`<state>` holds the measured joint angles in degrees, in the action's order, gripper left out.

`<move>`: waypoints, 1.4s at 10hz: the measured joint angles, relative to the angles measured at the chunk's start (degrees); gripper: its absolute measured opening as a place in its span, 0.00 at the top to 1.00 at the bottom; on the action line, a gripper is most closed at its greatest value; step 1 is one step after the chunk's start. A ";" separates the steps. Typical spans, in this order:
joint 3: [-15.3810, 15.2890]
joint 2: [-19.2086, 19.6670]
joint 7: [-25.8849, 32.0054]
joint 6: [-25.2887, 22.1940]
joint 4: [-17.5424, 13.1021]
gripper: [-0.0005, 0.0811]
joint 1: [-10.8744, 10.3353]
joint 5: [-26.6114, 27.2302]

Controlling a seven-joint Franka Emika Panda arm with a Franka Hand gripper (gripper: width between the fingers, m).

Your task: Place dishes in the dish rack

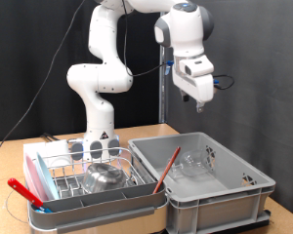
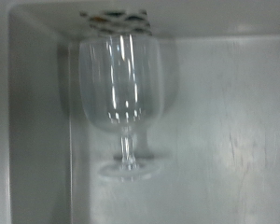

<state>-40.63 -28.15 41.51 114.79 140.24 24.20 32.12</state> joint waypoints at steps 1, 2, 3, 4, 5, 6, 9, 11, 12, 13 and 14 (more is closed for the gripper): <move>0.02 -0.76 -0.02 0.11 0.91 0.00 0.20 -1.18; 0.17 -1.02 0.11 0.02 1.52 0.00 0.46 -1.95; 0.80 -0.96 1.65 -0.47 1.80 0.00 0.54 -1.97; 2.18 -0.87 4.24 -1.67 1.82 0.00 0.28 -1.59; 1.87 -0.87 3.47 -1.51 1.82 0.00 0.35 -1.64; 1.26 -1.11 -0.02 -0.52 2.13 0.00 0.60 -1.53; 0.24 -4.11 -17.51 1.38 4.67 0.00 1.30 2.41; -1.33 -7.45 -27.74 5.39 7.16 0.00 2.74 3.92; -1.26 -7.30 -25.42 4.53 7.04 0.00 2.66 3.82; -1.47 -7.16 -29.35 2.67 6.87 0.00 2.99 4.14; -2.30 -7.22 -35.65 3.02 6.93 0.00 3.25 6.17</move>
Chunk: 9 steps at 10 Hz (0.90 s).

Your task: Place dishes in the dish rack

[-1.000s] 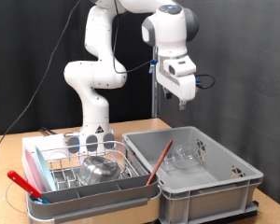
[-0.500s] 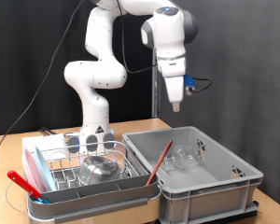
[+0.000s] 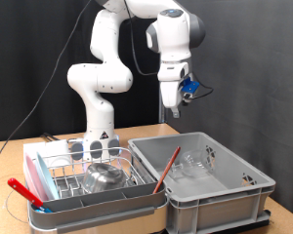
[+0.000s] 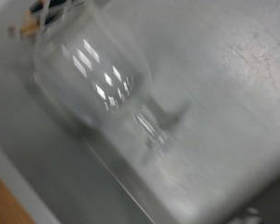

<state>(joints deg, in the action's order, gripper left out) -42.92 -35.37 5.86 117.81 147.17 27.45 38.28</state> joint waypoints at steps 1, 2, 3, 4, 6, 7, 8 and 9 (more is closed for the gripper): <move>-1.11 -0.14 -6.67 0.49 0.18 0.00 0.11 1.81; -1.77 -0.21 -13.14 0.24 0.16 0.00 0.29 2.79; -2.16 -0.26 -19.95 0.15 0.07 0.00 0.67 3.73; -2.53 -0.30 -25.78 0.37 -0.08 0.00 1.25 4.55; -4.52 -0.44 -38.20 1.69 -0.65 0.00 3.42 5.00; -4.46 -0.43 -36.23 1.39 -0.61 0.00 3.32 4.81; -4.55 -0.50 -39.38 1.41 -0.42 0.00 3.35 6.22; -5.02 -0.79 -45.35 1.89 -0.19 0.00 3.36 7.90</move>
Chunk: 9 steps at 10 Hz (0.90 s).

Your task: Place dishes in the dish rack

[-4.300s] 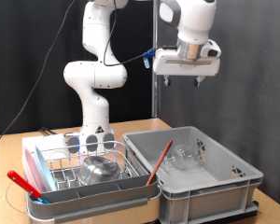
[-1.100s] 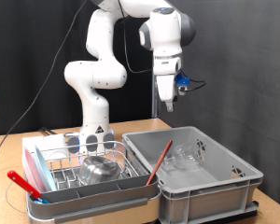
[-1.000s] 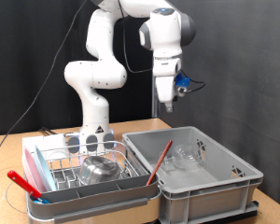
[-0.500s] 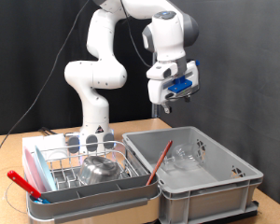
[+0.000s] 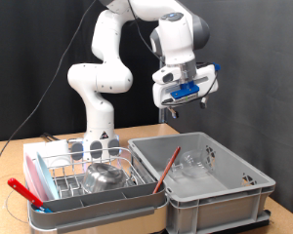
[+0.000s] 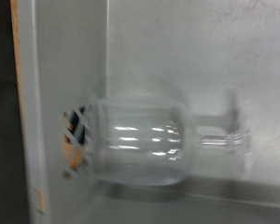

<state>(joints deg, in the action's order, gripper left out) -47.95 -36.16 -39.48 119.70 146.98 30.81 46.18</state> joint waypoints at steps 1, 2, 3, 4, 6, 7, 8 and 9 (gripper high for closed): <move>-0.78 -0.66 -6.20 0.69 0.29 0.00 0.03 1.68; -1.54 -1.33 -12.59 1.51 0.44 0.00 0.18 2.92; -2.39 -1.89 -18.46 3.01 0.55 0.00 0.66 4.05; -3.50 -2.28 -24.18 4.94 0.68 0.00 1.49 4.70; -6.72 -2.67 -35.31 9.95 1.38 0.00 4.14 5.49; -9.08 -4.52 -40.52 12.45 2.27 0.00 5.69 6.03; -8.84 -4.41 -38.47 11.82 2.20 0.00 5.46 6.02; -8.78 -4.32 -39.67 11.66 2.20 0.00 5.45 6.94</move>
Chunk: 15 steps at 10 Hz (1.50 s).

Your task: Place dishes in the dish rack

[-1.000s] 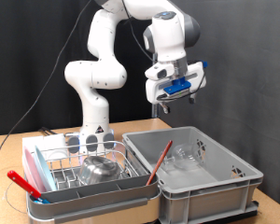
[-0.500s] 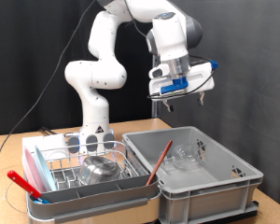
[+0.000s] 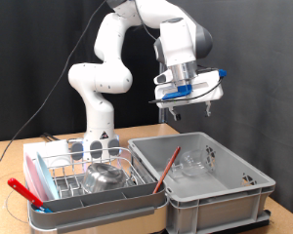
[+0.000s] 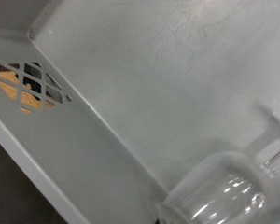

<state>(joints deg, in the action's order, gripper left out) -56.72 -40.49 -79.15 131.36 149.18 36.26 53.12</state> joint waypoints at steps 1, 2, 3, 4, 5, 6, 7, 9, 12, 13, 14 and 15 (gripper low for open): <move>-0.37 -0.06 -4.24 -0.44 -0.01 0.00 0.19 0.73; -0.99 -0.24 -9.95 -1.28 -0.11 0.00 0.69 0.70; -2.20 -0.54 -15.85 -1.66 -0.29 0.00 1.77 0.43; -3.93 -0.92 -20.99 -1.67 -0.38 0.00 3.33 0.10; -5.75 -1.16 -25.03 -1.70 -0.42 0.00 4.98 -0.80; -7.35 -1.22 -27.64 -1.79 -0.46 0.00 6.44 -1.77; -8.56 -1.21 -28.81 -2.55 -0.47 0.00 7.60 -2.46; -9.22 -0.51 -28.90 -9.18 -1.46 0.00 8.92 -5.53; -9.24 2.28 -27.37 -12.25 -2.52 0.00 9.50 -6.55; -9.23 2.00 -29.30 -12.82 -2.48 0.00 9.52 -6.46; -8.93 1.98 -33.83 -15.24 -2.79 0.00 9.54 -5.85; -7.87 1.96 -38.51 -18.59 -3.40 0.00 9.53 -4.92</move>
<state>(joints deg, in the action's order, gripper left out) -64.59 -38.53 -117.66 112.78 145.77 45.79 48.20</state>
